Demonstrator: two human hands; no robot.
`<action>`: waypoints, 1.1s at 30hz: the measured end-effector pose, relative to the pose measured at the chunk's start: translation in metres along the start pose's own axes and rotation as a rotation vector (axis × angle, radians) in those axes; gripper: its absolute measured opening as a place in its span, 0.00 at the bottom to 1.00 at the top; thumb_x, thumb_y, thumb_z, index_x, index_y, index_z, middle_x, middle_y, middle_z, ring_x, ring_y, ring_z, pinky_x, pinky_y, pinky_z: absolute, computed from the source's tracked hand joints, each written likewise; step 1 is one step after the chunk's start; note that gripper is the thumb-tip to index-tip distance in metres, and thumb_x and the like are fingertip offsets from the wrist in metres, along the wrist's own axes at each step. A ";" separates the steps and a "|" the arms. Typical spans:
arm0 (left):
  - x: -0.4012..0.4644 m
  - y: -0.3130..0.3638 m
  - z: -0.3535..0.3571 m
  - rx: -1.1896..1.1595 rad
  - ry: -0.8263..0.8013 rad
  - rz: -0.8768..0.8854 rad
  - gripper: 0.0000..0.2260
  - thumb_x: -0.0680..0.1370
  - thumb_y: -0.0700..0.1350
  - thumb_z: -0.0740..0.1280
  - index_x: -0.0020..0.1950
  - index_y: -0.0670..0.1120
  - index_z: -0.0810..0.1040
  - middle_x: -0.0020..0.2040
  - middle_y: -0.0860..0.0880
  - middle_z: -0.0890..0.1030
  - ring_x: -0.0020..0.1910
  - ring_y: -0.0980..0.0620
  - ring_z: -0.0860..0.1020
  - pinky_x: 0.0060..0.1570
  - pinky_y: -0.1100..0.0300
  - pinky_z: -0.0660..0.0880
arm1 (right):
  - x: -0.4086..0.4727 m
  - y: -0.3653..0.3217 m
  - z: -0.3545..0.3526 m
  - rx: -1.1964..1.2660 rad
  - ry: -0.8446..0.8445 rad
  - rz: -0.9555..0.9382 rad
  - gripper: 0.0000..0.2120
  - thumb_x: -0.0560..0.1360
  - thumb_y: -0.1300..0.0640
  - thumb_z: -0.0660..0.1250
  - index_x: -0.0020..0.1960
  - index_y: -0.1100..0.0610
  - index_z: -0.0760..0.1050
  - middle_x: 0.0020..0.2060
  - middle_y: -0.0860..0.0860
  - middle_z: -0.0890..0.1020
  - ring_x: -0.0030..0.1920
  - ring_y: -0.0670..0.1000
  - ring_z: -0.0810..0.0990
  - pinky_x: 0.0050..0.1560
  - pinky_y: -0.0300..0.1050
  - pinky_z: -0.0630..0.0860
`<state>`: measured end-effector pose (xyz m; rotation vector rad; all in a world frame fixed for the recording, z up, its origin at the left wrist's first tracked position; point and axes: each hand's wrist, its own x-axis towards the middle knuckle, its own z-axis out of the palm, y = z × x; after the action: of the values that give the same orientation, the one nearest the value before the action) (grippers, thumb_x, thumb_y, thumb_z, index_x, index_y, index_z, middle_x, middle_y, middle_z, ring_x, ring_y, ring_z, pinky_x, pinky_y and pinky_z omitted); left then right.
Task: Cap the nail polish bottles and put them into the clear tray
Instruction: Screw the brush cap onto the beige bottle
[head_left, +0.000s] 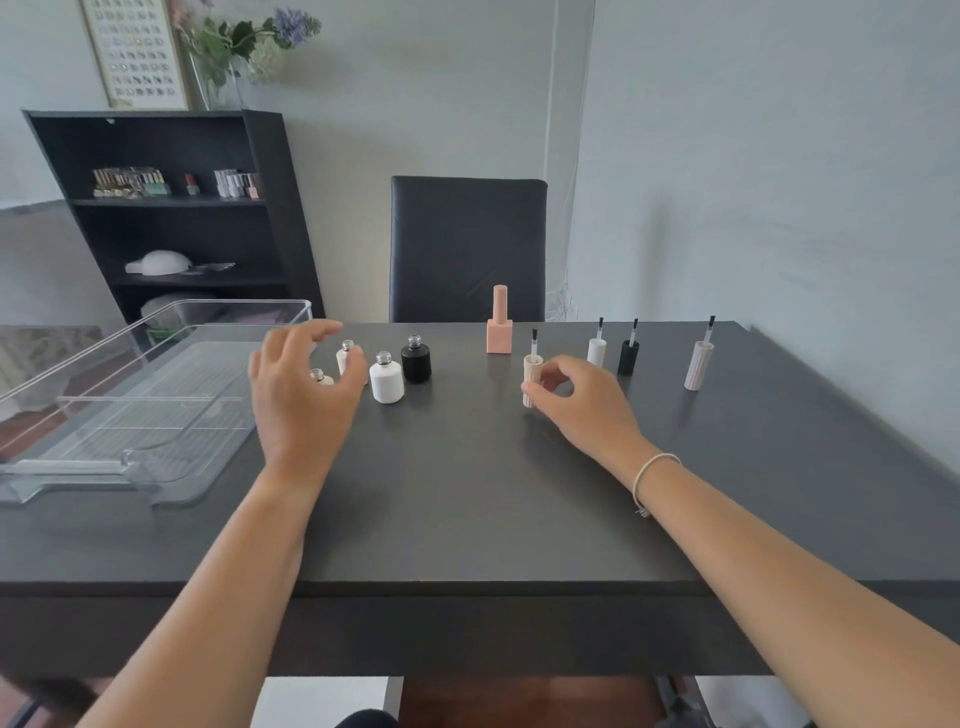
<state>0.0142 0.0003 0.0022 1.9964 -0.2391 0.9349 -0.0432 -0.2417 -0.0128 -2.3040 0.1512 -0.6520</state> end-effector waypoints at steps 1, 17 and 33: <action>0.001 -0.004 -0.002 0.010 -0.011 -0.053 0.13 0.72 0.48 0.67 0.56 0.50 0.75 0.55 0.49 0.76 0.54 0.46 0.71 0.51 0.57 0.67 | 0.000 0.001 -0.001 0.004 0.003 -0.005 0.08 0.72 0.49 0.66 0.44 0.53 0.76 0.40 0.46 0.79 0.41 0.45 0.75 0.37 0.37 0.70; -0.001 -0.023 -0.002 0.016 -0.250 -0.285 0.19 0.71 0.37 0.66 0.61 0.46 0.73 0.57 0.45 0.78 0.49 0.48 0.76 0.49 0.58 0.69 | 0.000 0.006 -0.005 0.055 0.025 0.001 0.05 0.72 0.50 0.67 0.41 0.51 0.75 0.35 0.38 0.75 0.35 0.40 0.73 0.34 0.35 0.66; -0.005 0.043 0.050 -0.332 -0.605 0.142 0.20 0.71 0.39 0.69 0.56 0.60 0.72 0.48 0.60 0.74 0.45 0.58 0.77 0.44 0.64 0.75 | 0.003 0.009 -0.007 0.111 0.004 0.015 0.05 0.72 0.49 0.67 0.41 0.50 0.74 0.36 0.36 0.75 0.36 0.39 0.74 0.35 0.32 0.64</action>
<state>0.0157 -0.0651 0.0103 1.9131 -0.8244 0.3166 -0.0437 -0.2536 -0.0137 -2.1929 0.1304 -0.6418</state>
